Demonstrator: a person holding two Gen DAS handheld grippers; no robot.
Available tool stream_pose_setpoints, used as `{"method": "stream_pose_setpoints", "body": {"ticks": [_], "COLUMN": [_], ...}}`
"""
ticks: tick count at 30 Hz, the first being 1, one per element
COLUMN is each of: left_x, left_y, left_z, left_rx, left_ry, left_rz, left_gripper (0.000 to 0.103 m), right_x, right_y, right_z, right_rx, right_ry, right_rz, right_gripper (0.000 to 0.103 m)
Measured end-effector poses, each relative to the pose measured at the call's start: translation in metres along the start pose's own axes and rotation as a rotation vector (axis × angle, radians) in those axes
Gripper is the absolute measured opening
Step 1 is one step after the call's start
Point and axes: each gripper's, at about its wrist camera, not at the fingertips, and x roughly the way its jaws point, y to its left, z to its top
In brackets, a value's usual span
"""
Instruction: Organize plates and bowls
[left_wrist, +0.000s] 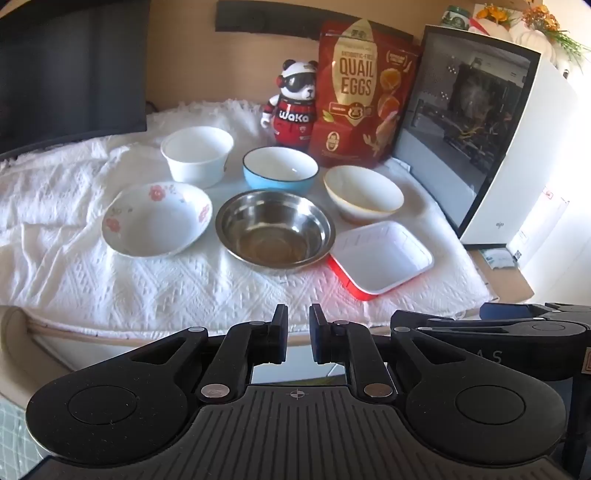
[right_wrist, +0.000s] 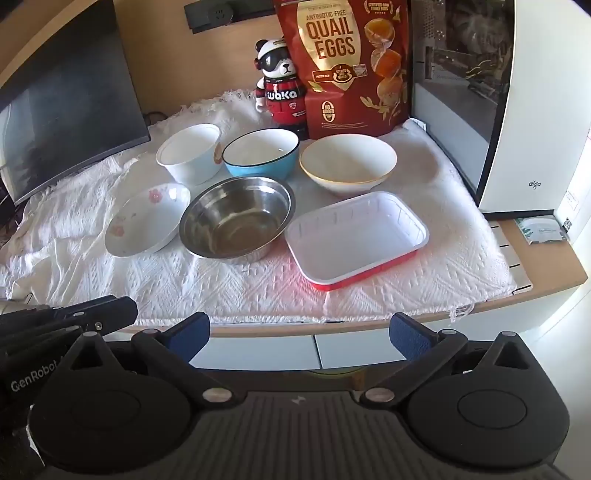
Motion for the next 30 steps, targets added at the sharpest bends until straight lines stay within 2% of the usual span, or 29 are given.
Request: {"method": "stream_pose_setpoints", "body": {"ticks": [10,16,30], "left_x": [-0.0030,-0.0025,-0.0011], "left_y": [0.0023,0.0005,-0.0009], "left_z": [-0.0076,-0.0065,-0.0065], "left_rx": [0.004,-0.001,-0.006], "left_ry": [0.032,0.043,0.060], "left_rz": [0.027,0.036,0.037], "left_gripper": [0.015,0.015,0.015], "right_x": [-0.0054,-0.0023,0.0001], "right_y": [0.0004,0.0066,0.0060], "right_z": [-0.0003,-0.0041,-0.0033], "right_rx": [-0.006,-0.022,-0.037], "right_ry": [-0.009,0.002,0.000], "right_rz": [-0.023,0.010,0.005], "right_gripper": [0.103,0.103,0.103]}}
